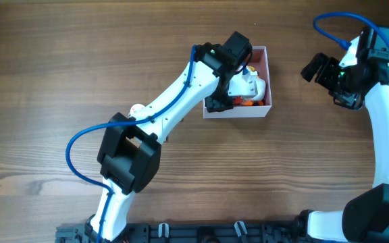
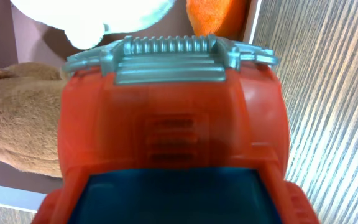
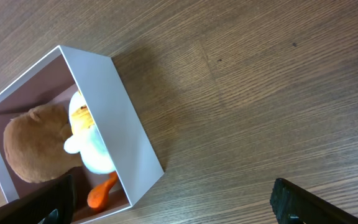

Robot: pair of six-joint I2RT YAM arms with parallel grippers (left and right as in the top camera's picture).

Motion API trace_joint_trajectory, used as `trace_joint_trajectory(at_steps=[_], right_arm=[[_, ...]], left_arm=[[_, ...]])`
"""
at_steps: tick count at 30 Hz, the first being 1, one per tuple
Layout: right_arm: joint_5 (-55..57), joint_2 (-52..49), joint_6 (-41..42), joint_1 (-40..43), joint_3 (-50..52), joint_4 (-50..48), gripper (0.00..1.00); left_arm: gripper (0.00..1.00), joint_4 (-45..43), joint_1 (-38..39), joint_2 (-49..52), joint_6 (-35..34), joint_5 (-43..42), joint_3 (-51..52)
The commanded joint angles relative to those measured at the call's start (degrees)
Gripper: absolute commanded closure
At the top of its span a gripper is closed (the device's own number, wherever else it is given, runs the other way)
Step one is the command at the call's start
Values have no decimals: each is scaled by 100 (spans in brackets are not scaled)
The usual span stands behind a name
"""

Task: Pack container
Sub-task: 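Carry the red truck into the box and release it with left gripper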

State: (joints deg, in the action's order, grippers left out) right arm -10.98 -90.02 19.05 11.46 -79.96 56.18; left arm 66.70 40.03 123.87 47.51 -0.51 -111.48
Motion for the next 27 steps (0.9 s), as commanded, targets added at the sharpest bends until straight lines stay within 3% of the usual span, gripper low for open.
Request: trace_joint_trajectory(at_steps=[1, 6, 12, 15, 16, 22, 27], right_arm=[[-92, -59, 55, 2, 20, -4, 0], [-92, -59, 55, 2, 20, -4, 0], [-92, -59, 57, 2, 22, -4, 0], [-92, -59, 55, 2, 20, -4, 0], [-92, -59, 57, 2, 20, -4, 0], [-92, -59, 55, 2, 20, -4, 0], [-92, -59, 55, 2, 20, -4, 0]], left_arm=[[64, 286, 31, 138, 4, -20, 26], [72, 566, 201, -48, 7, 367, 26], [67, 227, 219, -282, 9, 385, 26], [82, 184, 199, -319, -4, 380, 4], [82, 190, 216, -363, -42, 380, 4], [70, -136, 280, -732, -31, 380, 4], [61, -769, -39, -514, 11, -271, 7]])
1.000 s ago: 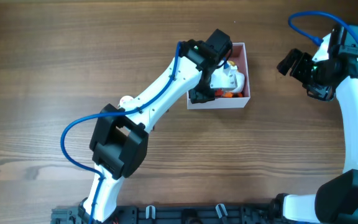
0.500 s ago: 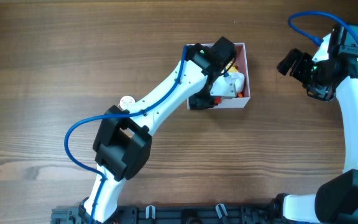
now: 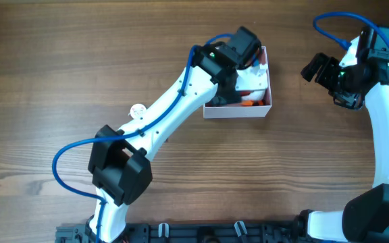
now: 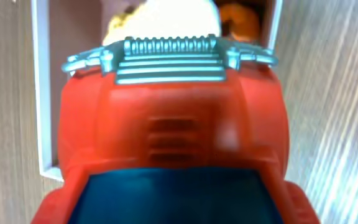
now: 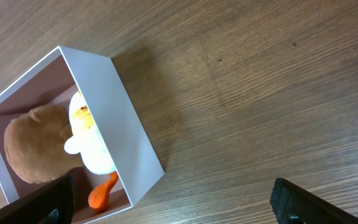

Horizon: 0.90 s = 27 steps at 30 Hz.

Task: Pack container
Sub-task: 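Carry the red truck into the box and release it with left gripper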

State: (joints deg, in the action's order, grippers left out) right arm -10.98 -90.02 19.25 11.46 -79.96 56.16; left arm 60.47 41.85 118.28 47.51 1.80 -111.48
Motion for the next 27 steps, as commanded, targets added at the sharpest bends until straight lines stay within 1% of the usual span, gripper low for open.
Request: trace_joint_trajectory(at_steps=[1, 5, 13, 15, 17, 19, 20, 21, 22, 27], right_arm=[[-92, -59, 37, 2, 22, -2, 0], [-92, -59, 37, 2, 20, -2, 0], [-92, -59, 35, 2, 20, -2, 0], [-94, -59, 35, 2, 20, -2, 0], [-92, -59, 35, 2, 20, -2, 0], [-92, -59, 35, 2, 20, -2, 0], [-92, -59, 37, 2, 20, -2, 0], [-92, -59, 35, 2, 20, -2, 0], [-92, -59, 37, 2, 20, -2, 0], [-92, -59, 35, 2, 20, -2, 0]], left_arm=[[61, -177, -264, 79, 9, -614, 7], [60, -151, -400, 297, 7, -999, 9], [58, -149, -389, 557, 31, -1014, 13], [56, -131, -389, 584, 31, -1014, 13], [51, -79, -387, 603, 22, -1012, 13], [42, -7, -389, 603, 4, -1012, 13], [40, 26, -389, 603, 4, -1008, 13], [35, 61, -389, 603, 4, -975, 13], [0, 109, -389, 601, 4, -911, 11], [0, 162, -382, 511, -192, -369, 11]])
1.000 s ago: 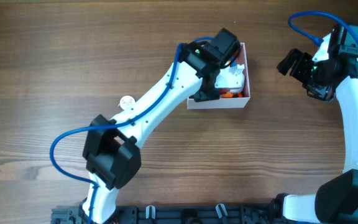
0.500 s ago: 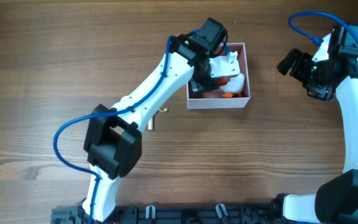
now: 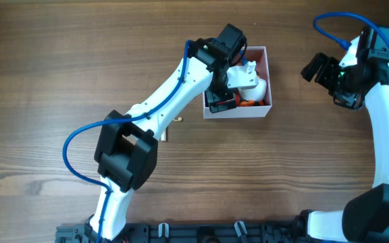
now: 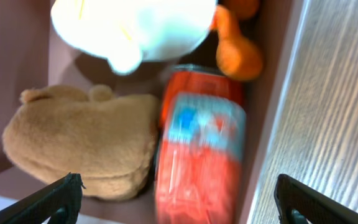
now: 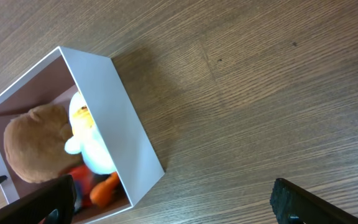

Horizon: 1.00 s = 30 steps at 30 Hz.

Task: Pack container
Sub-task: 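Carry the red truck into the box and release it with left gripper, then grasp the yellow cat rattle drum with the left gripper and lift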

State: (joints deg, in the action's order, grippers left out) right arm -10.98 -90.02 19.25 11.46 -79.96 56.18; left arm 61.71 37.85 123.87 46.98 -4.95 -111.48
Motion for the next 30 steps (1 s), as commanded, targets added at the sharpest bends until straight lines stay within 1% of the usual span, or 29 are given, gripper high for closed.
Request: trace_joint_trajectory(at_steps=[1, 2, 5, 8, 11, 12, 14, 15, 17, 18, 23, 24, 26, 28, 30], right_arm=[[-92, -59, 35, 2, 20, -4, 0], [-92, -59, 35, 2, 20, -4, 0], [-92, -59, 35, 2, 20, -4, 0], [-92, -59, 35, 2, 20, -4, 0], [-92, -59, 35, 2, 20, -4, 0], [-92, -59, 35, 2, 20, -4, 0], [-92, -59, 37, 2, 20, -4, 0], [-92, -59, 35, 2, 20, -4, 0], [-92, -59, 35, 2, 20, -4, 0], [-92, -59, 35, 2, 20, -4, 1], [-92, -59, 37, 2, 20, -4, 0], [-92, -59, 35, 2, 20, -4, 0], [-92, -59, 35, 2, 20, -4, 0], [-92, -59, 37, 2, 20, -4, 0], [-92, -59, 35, 2, 20, -4, 0]], left_arm=[[0, 33, 17, -98, -140, 304, 11], [0, 31, 17, -149, -157, 304, 11], [0, 162, 17, -409, -584, 313, 11], [0, 857, 17, -874, -1523, 308, 11], [0, 1703, -20, -1165, -2065, 306, 11], [0, 2000, -76, -1182, -2424, 308, 11], [0, 2476, -323, -1130, -3663, 308, 63], [0, 2494, -457, -1115, -4146, 308, 160], [0, 2312, -769, -1115, -4935, 317, 542], [0, 2124, -927, -1115, -5202, 334, 774], [0, 748, -1672, -1115, -6660, 260, 2297], [4, 442, -1759, -1115, -6719, 90, 2597], [12, 170, -1784, -1115, -6719, 50, 2828], [24, -83, -1746, -1115, -6717, 232, 3058], [27, -203, -1698, -1113, -6719, 221, 3237]])
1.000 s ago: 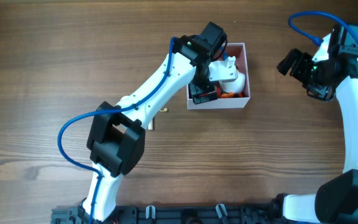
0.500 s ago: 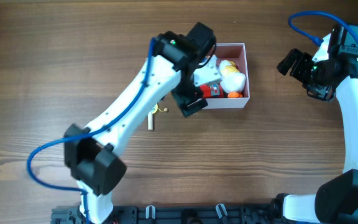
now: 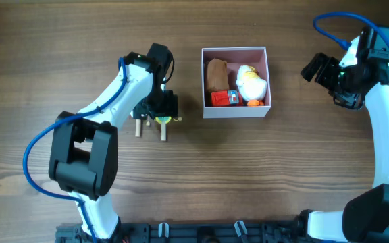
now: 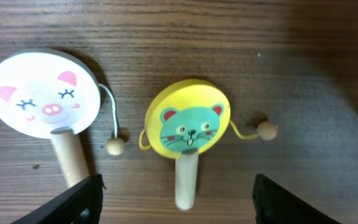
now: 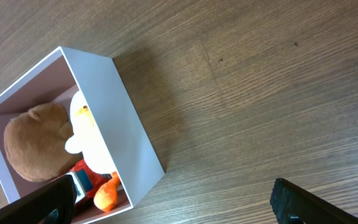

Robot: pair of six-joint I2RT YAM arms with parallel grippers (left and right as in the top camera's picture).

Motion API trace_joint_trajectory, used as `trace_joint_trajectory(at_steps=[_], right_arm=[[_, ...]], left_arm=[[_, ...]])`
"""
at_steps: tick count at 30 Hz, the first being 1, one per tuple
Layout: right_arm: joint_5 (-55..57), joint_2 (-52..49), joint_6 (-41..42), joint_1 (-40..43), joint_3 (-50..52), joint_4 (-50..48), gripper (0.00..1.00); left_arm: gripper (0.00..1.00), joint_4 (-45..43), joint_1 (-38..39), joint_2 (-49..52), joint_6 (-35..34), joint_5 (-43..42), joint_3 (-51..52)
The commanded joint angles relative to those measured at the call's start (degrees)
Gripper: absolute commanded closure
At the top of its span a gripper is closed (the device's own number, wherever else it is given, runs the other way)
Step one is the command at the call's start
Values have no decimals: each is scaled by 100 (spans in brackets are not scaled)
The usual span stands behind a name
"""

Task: Pack container
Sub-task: 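Grasp the yellow cat rattle drum with the left gripper and lift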

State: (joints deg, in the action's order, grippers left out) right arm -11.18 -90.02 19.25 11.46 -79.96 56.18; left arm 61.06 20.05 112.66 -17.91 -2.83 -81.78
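Note:
A white box (image 3: 268, 79) near the table's middle holds a brown plush (image 3: 217, 74), a white duck plush (image 3: 252, 82) and a red toy truck (image 3: 225, 98). Left of the box lie two rattle drums: a yellow cat-face one (image 4: 190, 124) and a white pig-face one (image 4: 40, 102). My left gripper (image 4: 178, 198) hovers open over the yellow drum's wooden handle (image 4: 186, 180), with nothing between its fingers. At the far right my right gripper (image 5: 173, 198) stays open beside the box (image 5: 120, 118), holding nothing.
The brown wooden table (image 3: 302, 162) carries nothing else near the box. Black rails (image 3: 201, 233) run along the front edge. The blue cables of both arms loop at the sides.
My left gripper was open inside the box over the freshly dropped red truck; now it is out of the box, to its left, above the two rattle drums. The right arm has not moved.
My left gripper held the red truck at the box, over the plush toys, at the two oldest moments. A second ago it stood open with the truck lying in the box. Now it hangs open over the yellow drum. The right gripper stayed open and still throughout.

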Motion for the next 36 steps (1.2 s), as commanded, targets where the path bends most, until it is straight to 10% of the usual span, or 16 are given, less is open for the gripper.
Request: trace_joint_trajectory(at_steps=[1, 8, 18, 29, 36], right_arm=[[-72, -59, 35, 2, 20, -4, 0], [-72, -59, 35, 2, 20, -4, 0], [-72, -59, 35, 2, 20, -4, 0], [-72, -59, 37, 2, 20, -4, 0], [-72, -59, 37, 2, 20, -4, 0]], left_arm=[[27, -212, 122, 9, -229, 9, 367], [39, -962, 461, 11, -232, 13, 1158], [94, -1001, 448, 9, -229, 11, 1180], [96, 706, 584, -634, -179, -120, -1624], [96, -273, 1161, -562, -188, -120, -2603]])
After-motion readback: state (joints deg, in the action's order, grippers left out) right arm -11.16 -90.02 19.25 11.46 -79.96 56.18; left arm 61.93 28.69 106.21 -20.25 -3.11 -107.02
